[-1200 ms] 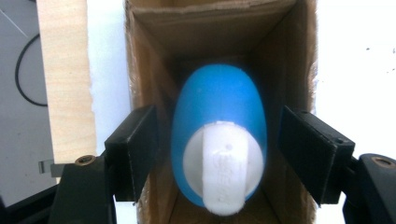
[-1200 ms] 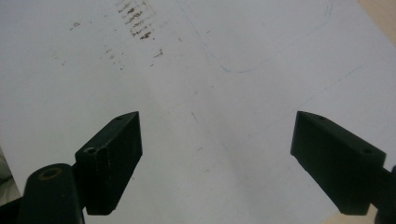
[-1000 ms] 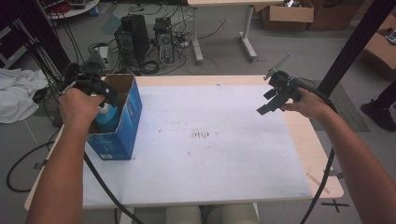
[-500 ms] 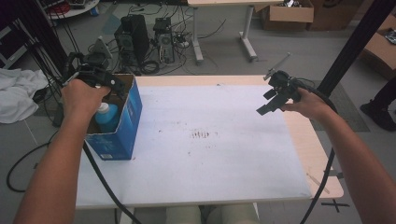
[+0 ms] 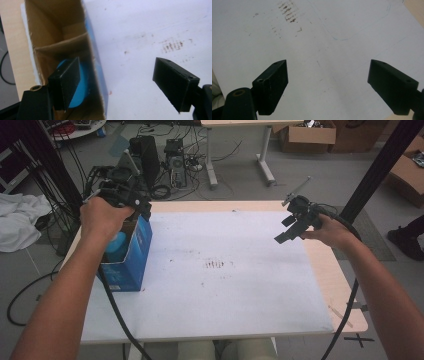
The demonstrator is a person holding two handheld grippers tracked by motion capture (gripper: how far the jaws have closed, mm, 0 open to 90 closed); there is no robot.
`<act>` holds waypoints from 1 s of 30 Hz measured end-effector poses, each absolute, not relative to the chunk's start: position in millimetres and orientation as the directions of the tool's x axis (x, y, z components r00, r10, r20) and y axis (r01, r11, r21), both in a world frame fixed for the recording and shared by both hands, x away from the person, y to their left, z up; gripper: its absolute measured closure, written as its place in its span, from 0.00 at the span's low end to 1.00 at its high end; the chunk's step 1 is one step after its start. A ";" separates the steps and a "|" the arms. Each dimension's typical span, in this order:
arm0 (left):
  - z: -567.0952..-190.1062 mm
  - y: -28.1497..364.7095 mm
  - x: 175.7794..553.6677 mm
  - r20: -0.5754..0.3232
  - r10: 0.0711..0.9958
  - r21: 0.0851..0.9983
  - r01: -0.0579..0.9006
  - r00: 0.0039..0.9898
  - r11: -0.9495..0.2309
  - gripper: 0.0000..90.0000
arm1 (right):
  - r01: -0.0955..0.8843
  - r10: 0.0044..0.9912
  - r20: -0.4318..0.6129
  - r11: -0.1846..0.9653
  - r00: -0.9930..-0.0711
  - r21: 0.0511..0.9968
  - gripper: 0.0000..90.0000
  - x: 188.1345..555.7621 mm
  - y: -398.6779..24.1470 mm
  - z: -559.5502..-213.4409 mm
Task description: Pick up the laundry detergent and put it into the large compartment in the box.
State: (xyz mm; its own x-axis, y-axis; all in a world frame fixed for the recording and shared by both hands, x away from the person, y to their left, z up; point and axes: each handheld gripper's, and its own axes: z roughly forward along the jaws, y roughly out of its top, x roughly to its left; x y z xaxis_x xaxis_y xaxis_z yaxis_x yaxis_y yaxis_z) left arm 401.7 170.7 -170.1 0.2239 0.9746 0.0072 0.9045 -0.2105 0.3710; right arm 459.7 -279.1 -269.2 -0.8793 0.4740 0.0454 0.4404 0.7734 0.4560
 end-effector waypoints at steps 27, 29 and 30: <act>-154.1 67.4 397.8 0.081 0.801 0.375 0.727 0.593 -0.576 0.26 | 0.431 0.465 0.045 0.777 -0.884 0.459 0.18 455.3 -277.5 -265.1; -156.3 59.9 397.8 0.092 0.777 0.366 0.704 0.623 -0.608 0.25 | 0.429 0.463 0.043 0.778 -0.885 0.459 0.18 454.8 -277.3 -264.8; -157.0 56.7 397.6 0.092 0.762 0.358 0.693 0.641 -0.626 0.25 | 0.429 0.462 0.044 0.778 -0.886 0.460 0.18 454.6 -277.2 -264.7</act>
